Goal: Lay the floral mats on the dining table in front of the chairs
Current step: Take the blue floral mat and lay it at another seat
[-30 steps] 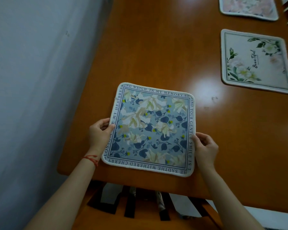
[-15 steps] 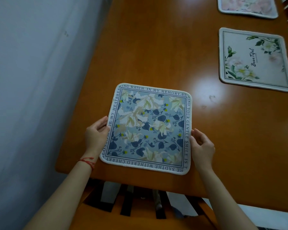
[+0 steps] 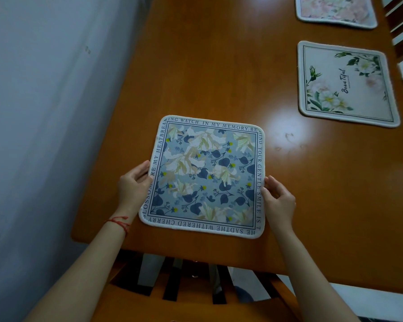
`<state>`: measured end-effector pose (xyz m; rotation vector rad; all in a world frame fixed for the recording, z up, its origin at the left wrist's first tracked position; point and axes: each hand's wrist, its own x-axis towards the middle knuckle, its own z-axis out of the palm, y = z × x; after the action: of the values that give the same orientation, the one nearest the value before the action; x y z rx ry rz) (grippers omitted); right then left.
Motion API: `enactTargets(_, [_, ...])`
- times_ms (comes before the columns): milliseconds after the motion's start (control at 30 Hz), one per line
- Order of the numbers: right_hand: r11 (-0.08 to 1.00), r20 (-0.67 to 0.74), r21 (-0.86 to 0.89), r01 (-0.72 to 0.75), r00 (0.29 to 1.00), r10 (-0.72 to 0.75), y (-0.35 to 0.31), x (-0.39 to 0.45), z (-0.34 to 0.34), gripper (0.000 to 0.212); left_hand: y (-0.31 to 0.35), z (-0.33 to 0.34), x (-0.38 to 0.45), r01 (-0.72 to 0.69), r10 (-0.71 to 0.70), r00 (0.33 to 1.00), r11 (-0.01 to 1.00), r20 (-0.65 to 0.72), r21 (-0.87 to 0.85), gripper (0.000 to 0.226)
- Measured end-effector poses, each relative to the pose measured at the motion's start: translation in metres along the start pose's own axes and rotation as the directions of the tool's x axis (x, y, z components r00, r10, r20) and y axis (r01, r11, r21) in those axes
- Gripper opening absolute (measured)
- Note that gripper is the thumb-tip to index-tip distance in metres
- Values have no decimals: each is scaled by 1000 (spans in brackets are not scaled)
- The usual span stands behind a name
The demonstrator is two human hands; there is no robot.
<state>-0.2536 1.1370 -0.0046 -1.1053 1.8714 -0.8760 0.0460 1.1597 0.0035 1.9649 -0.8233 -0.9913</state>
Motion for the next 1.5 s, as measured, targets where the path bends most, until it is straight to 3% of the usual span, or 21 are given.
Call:
enactTargets(833, [1000, 3, -20, -2, 1000, 2, 0, -5, 1, 42, -4, 1, -4, -23, 23, 1000, 1000, -13, -6, 43])
enactTargets(1100, [995, 40, -91, 49, 998, -46, -2, -8, -1, 44, -3, 13, -14, -158, 164, 987, 952, 2, 263, 40])
enactTargets(1300, [951, 98, -258, 168, 984, -148, -12, -14, -12, 49, 12, 36, -26, -433, 356, 900, 791, 251, 432, 48])
enactTargets(1500, [882, 136, -394, 259, 965, -223, -19, -35, -43, 49, 28, 63, -27, -685, 498, 727, 572, 473, 451, 45])
